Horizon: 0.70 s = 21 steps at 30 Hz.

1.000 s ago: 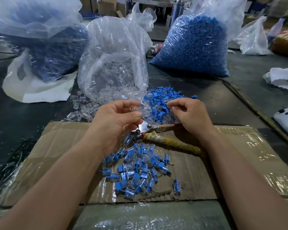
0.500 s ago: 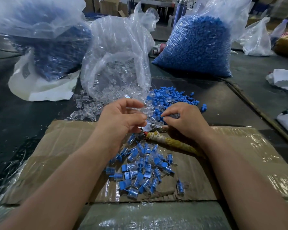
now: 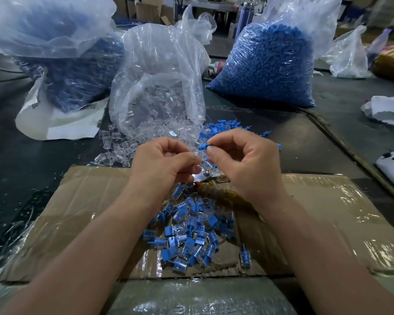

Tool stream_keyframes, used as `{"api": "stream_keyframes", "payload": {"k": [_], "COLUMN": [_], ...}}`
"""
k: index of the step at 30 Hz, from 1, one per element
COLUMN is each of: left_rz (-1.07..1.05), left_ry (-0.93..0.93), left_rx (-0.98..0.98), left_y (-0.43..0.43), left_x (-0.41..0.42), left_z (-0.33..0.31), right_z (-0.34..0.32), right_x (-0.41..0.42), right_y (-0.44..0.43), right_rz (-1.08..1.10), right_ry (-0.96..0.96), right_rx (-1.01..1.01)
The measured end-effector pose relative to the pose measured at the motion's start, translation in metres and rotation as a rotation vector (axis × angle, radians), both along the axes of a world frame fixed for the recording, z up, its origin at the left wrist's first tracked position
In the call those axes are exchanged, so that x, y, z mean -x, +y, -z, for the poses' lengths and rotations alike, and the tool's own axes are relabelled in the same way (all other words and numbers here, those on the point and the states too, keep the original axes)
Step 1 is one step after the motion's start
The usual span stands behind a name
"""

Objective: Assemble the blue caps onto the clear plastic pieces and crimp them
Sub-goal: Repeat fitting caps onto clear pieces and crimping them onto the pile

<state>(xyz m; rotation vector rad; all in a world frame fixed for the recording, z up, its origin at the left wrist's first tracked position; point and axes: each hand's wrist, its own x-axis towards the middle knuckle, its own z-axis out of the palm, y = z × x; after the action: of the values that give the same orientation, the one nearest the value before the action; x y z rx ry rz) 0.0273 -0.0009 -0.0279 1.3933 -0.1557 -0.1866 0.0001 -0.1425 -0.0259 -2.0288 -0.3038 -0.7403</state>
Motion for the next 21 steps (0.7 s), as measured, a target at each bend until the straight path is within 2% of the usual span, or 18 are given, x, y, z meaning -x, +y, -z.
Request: {"api": "stream_keyframes", "payload": {"k": [4,9,12,21], "left_rz": [0.026,0.037,0.029,0.105], "left_ry": [-0.014,-0.084,-0.121,-0.078], "left_rx": [-0.001,-0.062,-0.107,-0.047], "left_y": [0.000,-0.001,-0.002,0.003], "left_x": [0.001,0.002,0.004,0.002], "left_z": [0.000,-0.001,0.000,-0.003], "right_z": [0.005,0.006,0.005,-0.001], "right_x": [-0.002,-0.002,-0.002,-0.002], "right_y": [0.002,0.003,0.001,-0.008], "right_rz": [0.022,0.077,0.067,-0.223], "right_ry": [0.042,0.005,0.059,0.181], "right_rx": [0.025,0.107,0.144,0.004]}}
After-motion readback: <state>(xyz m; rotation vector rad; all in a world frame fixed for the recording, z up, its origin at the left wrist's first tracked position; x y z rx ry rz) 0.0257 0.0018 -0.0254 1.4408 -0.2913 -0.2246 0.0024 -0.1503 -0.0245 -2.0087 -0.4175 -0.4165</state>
